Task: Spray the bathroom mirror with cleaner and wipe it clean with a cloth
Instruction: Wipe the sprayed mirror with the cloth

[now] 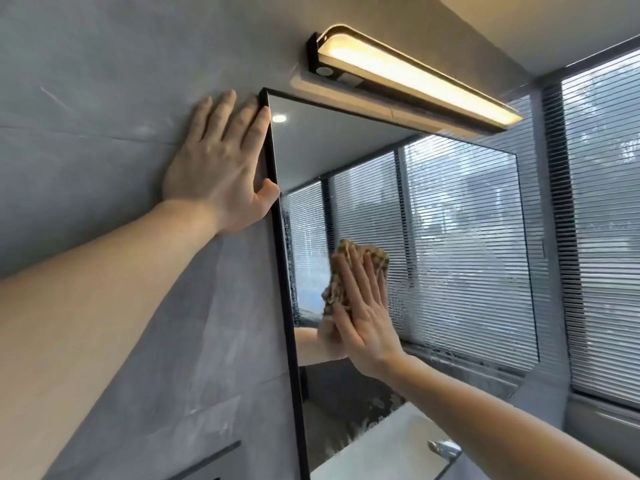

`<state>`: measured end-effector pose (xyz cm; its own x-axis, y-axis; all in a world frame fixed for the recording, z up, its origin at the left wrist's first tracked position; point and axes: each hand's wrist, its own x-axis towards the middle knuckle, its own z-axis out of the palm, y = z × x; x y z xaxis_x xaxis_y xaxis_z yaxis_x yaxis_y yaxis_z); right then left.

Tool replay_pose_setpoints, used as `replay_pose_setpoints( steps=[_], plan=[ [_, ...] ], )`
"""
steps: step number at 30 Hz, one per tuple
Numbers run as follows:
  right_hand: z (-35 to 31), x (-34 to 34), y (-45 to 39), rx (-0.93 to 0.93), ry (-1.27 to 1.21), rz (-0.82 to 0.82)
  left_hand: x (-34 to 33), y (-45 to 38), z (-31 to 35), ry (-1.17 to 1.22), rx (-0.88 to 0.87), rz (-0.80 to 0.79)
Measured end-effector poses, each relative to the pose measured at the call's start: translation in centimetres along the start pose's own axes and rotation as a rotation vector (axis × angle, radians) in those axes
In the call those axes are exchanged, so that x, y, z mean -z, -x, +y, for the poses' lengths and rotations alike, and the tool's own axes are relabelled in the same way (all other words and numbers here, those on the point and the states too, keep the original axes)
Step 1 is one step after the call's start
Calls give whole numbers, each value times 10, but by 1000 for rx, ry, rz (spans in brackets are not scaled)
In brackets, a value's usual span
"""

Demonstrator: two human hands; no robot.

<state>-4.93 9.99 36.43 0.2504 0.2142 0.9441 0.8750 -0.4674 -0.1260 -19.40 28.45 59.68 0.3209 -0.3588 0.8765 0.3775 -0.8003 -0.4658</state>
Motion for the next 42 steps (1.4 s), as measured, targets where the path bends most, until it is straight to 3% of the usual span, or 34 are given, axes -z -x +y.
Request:
replay_pose_setpoints(
  steps=[3, 6, 10, 12, 17, 20, 23, 25, 28, 34, 39, 42],
  plan=[
    [65, 2, -16, -341, -11, 187, 0, 0, 0, -20, 3, 3],
    [117, 17, -30, -711, -95, 229, -1, 0, 0, -26, 6, 5],
    [112, 30, -58, -954, -91, 231, -3, -1, 0, -26, 2, 2],
    [85, 30, -73, -841, -80, 235, -3, -1, 0, -34, 1, 5],
    [-6, 19, -107, -215, -26, 182, -2, -1, 0, -20, 3, -1],
    [-38, 19, -125, 4, -11, 128, -2, 0, 0, -12, 1, -22],
    [-19, 26, -140, 130, 21, 166, -1, -1, 0, -8, -5, -28],
    [7, 34, -153, 78, 23, 204, -2, 0, -1, -16, 0, -27],
    [53, 48, -173, -171, -7, 252, -4, 0, -1, -20, -8, -15],
    [165, 72, -141, -926, -75, 202, -9, -2, -1, -22, -15, 31],
    [153, 71, -150, -1063, -137, 293, -9, -3, -1, -21, -14, 51],
    [114, 76, -188, -929, -143, 328, -9, -3, -1, -11, -13, 51]
  ],
)
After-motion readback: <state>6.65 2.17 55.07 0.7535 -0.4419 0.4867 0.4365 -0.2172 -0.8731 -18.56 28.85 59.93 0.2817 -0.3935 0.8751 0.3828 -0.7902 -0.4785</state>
